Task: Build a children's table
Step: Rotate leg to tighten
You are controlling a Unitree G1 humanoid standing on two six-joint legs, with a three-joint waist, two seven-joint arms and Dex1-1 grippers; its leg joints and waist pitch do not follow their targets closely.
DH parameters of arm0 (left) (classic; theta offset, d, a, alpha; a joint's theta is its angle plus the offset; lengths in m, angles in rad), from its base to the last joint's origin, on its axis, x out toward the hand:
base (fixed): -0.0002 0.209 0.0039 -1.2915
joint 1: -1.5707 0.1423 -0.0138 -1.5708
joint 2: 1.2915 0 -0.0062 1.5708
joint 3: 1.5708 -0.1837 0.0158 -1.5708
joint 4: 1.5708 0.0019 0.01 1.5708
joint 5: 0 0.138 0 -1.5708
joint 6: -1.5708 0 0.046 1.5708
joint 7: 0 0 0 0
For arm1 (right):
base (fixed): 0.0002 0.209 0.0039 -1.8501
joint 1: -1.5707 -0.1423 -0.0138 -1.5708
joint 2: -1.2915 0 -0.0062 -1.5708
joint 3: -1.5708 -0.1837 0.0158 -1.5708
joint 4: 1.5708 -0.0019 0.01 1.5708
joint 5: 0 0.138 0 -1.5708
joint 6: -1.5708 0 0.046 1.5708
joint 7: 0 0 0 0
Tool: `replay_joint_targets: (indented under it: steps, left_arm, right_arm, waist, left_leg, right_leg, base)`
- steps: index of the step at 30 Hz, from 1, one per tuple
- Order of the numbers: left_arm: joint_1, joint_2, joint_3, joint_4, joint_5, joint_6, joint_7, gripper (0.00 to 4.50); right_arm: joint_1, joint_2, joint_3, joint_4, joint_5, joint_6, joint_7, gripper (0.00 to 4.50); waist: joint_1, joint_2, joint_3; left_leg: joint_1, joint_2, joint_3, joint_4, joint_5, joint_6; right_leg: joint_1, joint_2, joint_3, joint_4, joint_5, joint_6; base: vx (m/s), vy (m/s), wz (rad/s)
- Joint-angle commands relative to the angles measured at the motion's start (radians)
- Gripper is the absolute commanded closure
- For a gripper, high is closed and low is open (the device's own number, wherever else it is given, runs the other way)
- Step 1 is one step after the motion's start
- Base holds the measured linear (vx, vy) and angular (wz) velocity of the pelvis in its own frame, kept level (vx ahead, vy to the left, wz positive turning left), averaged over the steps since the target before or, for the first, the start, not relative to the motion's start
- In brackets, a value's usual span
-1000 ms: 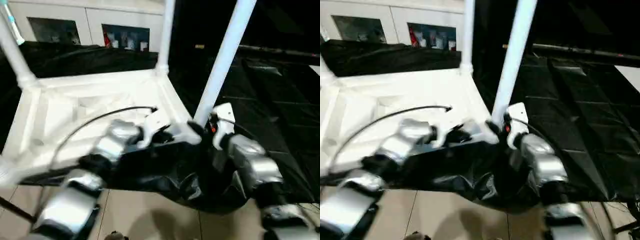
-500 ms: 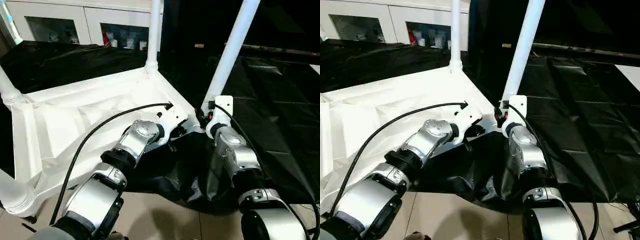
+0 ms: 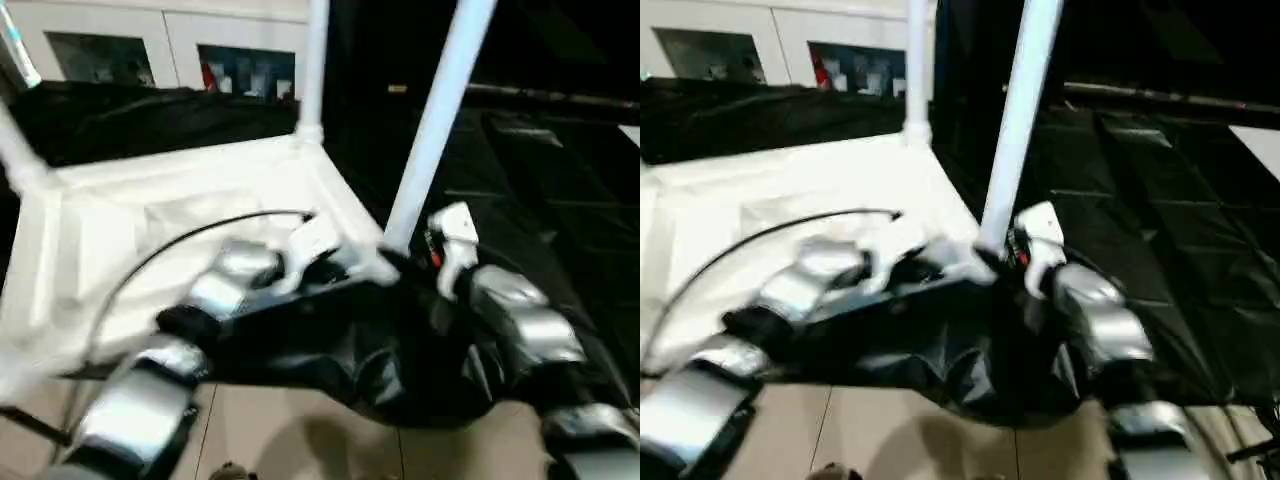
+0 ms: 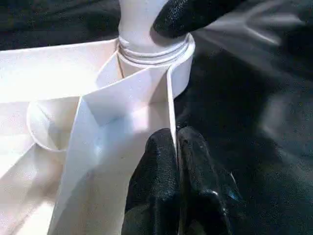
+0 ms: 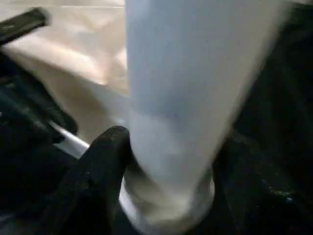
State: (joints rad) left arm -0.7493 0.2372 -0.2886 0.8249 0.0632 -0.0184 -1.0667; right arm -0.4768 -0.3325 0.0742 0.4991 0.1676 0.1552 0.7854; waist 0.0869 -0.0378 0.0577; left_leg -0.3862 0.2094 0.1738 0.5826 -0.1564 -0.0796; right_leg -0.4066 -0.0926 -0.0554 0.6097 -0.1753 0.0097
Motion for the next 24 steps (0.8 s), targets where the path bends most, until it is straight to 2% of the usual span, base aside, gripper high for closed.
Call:
replay_joint_targets:
  steps: [1,5,7,8,11,16,21,24]
  left_arm:
    - [0.011,0.003,-0.022,-0.084,-0.041,0.008,-0.099,4.50]
    - [0.033,0.031,-0.025,-0.119,-0.049,0.011,-0.146,4.50]
    - [0.045,0.039,-0.024,-0.142,-0.055,0.022,-0.164,4.50]
    - [0.045,0.039,-0.024,-0.142,-0.055,0.022,-0.164,4.50]
    - [0.054,0.045,-0.023,-0.162,-0.056,0.034,-0.175,4.50]
    - [0.059,0.049,-0.024,-0.178,-0.058,0.047,-0.179,4.50]
    - [0.064,0.049,-0.023,-0.186,-0.052,0.055,-0.171,4.50]
    - [0.047,0.038,-0.015,-0.154,-0.026,0.060,-0.097,4.50]
  right_arm:
    - [0.007,-0.028,0.017,-0.046,0.015,0.003,0.077,1.62]
    - [0.021,-0.056,0.018,-0.088,0.046,0.023,0.145,1.62]
    - [0.025,-0.065,0.019,-0.098,0.055,0.027,0.171,1.62]
    - [0.025,-0.065,0.019,-0.098,0.055,0.027,0.171,1.89]
    - [0.026,-0.074,0.033,-0.095,0.047,0.030,0.204,2.02]
    - [0.033,-0.082,0.049,-0.102,0.040,0.034,0.222,2.54]
    - [0.038,-0.083,0.052,-0.100,0.031,0.033,0.227,2.58]
    - [0.038,-0.064,0.037,-0.079,0.022,0.031,0.170,2.59]
  waist:
    - [0.000,0.004,-0.069]
    - [0.006,0.005,-0.068]
    - [0.006,0.003,-0.069]
    - [0.008,0.004,-0.070]
    - [0.008,0.003,-0.071]
    - [0.008,0.002,-0.072]
    - [0.008,0.003,-0.071]
    - [0.008,0.003,-0.071]
  left_leg:
    - [0.026,0.020,0.006,-0.069,-0.278,0.036]
    - [0.030,0.023,0.005,-0.072,-0.304,0.021]
    - [0.024,0.022,0.004,-0.073,-0.292,0.017]
    - [0.025,0.022,0.003,-0.073,-0.291,0.016]
    - [0.022,0.021,0.005,-0.070,-0.263,0.024]
    - [0.022,0.020,0.005,-0.068,-0.240,0.030]
    - [0.022,0.020,0.005,-0.069,-0.249,0.026]
    - [0.023,0.020,0.005,-0.069,-0.253,0.021]
  right_leg:
    - [0.047,-0.042,0.033,-0.072,-0.181,-0.247]
    - [0.044,-0.042,0.035,-0.074,-0.213,-0.238]
    - [0.047,-0.043,0.034,-0.071,-0.204,-0.233]
    - [0.047,-0.044,0.033,-0.070,-0.202,-0.233]
    - [0.048,-0.043,0.034,-0.068,-0.175,-0.237]
    - [0.049,-0.042,0.033,-0.065,-0.151,-0.242]
    - [0.049,-0.043,0.033,-0.068,-0.174,-0.236]
    - [0.047,-0.043,0.033,-0.068,-0.178,-0.232]
  base:
    - [0.000,0.000,0.00]
    - [0.000,0.000,0.00]
    - [0.000,0.000,0.00]
    - [0.000,0.000,0.00]
    - [0.000,0.000,0.00]
    - [0.000,0.000,0.00]
    - [0.000,0.000,0.00]
    - [0.000,0.000,0.00]
